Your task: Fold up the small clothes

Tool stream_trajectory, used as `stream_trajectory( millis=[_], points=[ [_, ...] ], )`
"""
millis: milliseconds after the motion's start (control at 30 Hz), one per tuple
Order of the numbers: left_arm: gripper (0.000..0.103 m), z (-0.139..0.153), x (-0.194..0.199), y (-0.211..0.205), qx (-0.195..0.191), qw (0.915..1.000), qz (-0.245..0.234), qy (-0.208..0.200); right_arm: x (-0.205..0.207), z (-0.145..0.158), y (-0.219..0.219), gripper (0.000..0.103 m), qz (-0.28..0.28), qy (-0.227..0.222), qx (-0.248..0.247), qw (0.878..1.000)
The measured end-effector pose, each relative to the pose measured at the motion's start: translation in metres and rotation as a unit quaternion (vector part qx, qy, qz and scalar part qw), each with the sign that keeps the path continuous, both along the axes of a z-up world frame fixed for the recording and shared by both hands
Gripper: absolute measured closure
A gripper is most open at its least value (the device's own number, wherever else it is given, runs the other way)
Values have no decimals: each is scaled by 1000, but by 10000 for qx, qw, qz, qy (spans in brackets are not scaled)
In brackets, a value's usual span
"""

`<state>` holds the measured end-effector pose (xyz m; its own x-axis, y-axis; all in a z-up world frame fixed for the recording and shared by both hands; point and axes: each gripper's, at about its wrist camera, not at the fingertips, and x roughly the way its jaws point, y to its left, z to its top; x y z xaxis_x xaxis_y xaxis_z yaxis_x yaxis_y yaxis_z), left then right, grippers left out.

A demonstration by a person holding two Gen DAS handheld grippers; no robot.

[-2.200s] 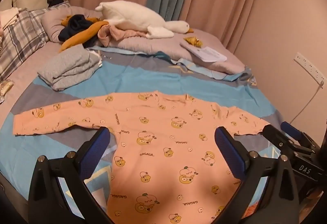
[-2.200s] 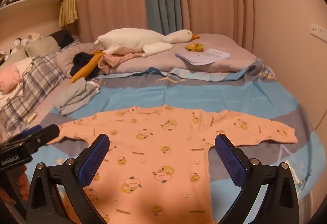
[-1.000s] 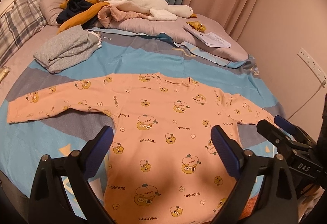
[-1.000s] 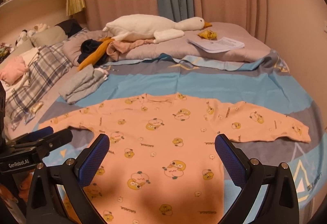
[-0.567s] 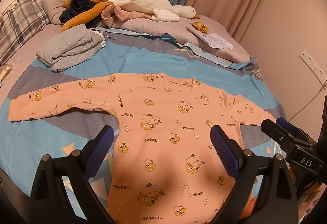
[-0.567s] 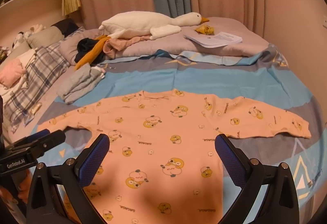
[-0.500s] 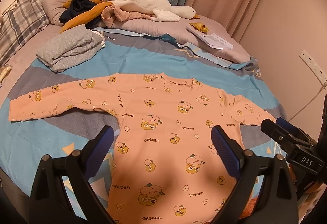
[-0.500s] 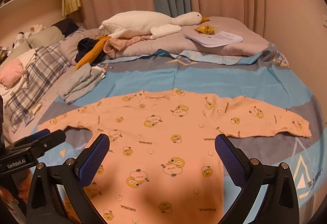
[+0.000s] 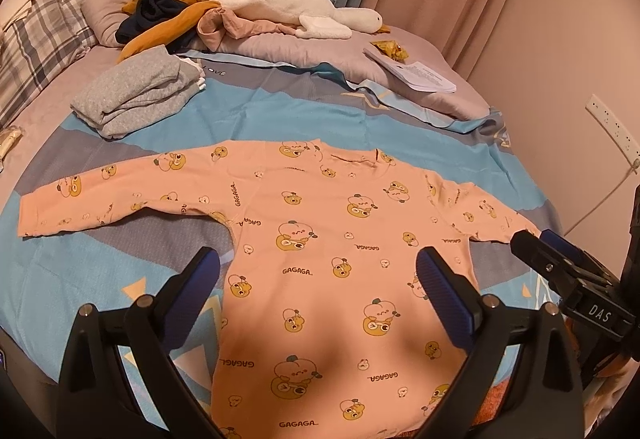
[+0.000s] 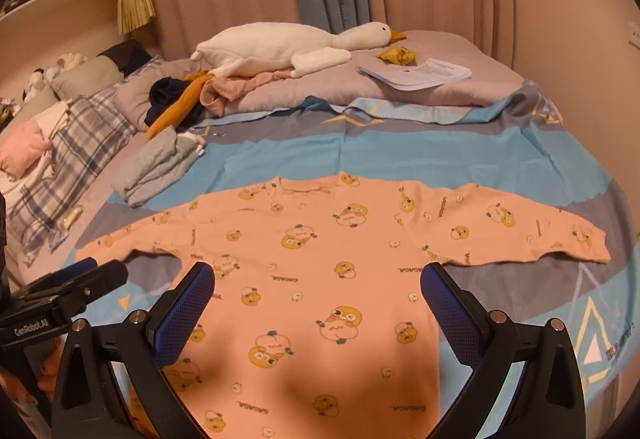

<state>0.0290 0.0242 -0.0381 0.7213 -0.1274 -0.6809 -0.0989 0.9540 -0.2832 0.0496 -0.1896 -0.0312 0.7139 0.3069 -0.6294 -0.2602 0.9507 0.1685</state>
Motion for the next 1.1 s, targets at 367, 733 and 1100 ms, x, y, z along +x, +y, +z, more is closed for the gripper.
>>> stream_trajectory(
  millis=[367,733,1100],
  points=[
    [4,0,1,-2,49,10000,-82,-8,2,1,-5,1,-117,-9,29,9999],
    [4,-2,3,-10,82,9998,-192,79,1,0,-9,1,-214,4,92,9997],
    [4,-2,6,-16,72,9994,-311,112,0,0,-14,1,-280,16,121,9995]
  ],
)
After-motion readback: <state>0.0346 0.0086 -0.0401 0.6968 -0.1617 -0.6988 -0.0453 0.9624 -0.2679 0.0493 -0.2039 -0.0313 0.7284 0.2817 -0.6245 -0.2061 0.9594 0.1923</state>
